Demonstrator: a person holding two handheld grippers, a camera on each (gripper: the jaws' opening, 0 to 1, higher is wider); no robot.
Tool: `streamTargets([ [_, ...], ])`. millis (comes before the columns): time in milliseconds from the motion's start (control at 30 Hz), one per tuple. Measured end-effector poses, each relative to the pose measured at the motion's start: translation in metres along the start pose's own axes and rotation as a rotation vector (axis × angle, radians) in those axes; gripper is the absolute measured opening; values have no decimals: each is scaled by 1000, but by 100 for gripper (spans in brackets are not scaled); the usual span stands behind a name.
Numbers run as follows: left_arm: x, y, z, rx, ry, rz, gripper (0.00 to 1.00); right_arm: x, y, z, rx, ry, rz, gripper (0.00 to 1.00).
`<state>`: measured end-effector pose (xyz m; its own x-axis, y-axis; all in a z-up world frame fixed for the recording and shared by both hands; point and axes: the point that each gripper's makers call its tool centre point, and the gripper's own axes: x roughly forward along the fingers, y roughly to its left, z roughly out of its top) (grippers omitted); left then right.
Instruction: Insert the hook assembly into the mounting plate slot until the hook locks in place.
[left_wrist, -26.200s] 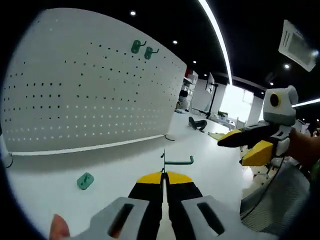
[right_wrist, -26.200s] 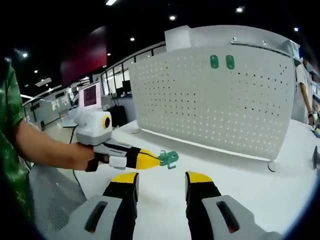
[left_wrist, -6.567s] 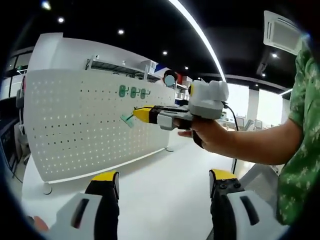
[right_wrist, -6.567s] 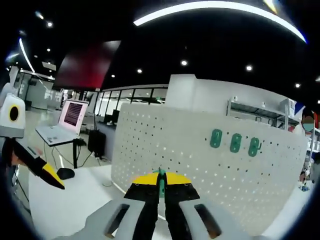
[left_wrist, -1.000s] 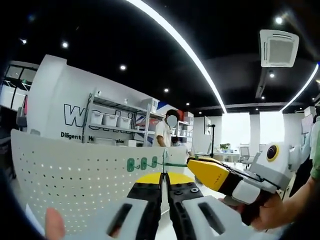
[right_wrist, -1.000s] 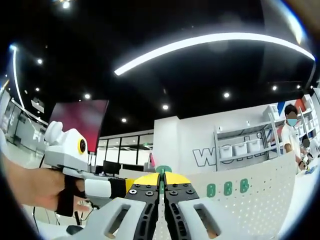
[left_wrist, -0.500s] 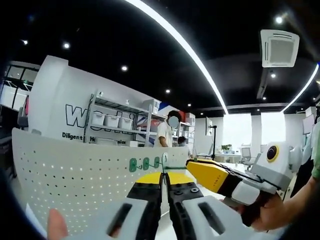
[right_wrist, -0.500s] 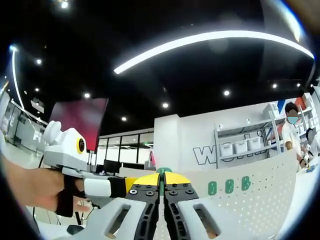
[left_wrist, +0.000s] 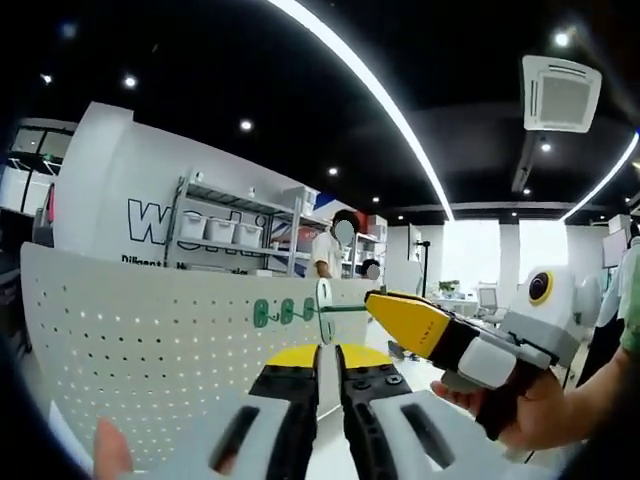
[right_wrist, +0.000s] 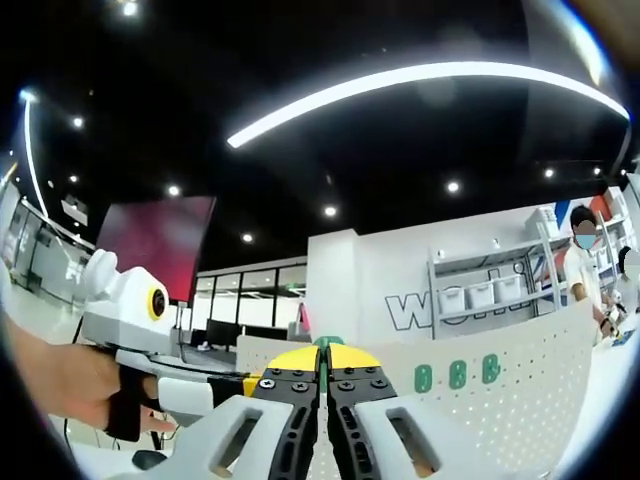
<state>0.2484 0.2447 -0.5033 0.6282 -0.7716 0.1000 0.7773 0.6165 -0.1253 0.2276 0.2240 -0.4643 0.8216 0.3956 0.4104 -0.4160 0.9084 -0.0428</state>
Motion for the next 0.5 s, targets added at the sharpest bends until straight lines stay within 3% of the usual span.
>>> streamTargets([
  [267, 2, 0, 3, -24, -9, 2, 4, -2, 7, 2, 4, -8, 19, 0],
  [500, 1, 1, 8, 5, -25, 12, 3, -3, 8, 4, 4, -12, 21, 0],
])
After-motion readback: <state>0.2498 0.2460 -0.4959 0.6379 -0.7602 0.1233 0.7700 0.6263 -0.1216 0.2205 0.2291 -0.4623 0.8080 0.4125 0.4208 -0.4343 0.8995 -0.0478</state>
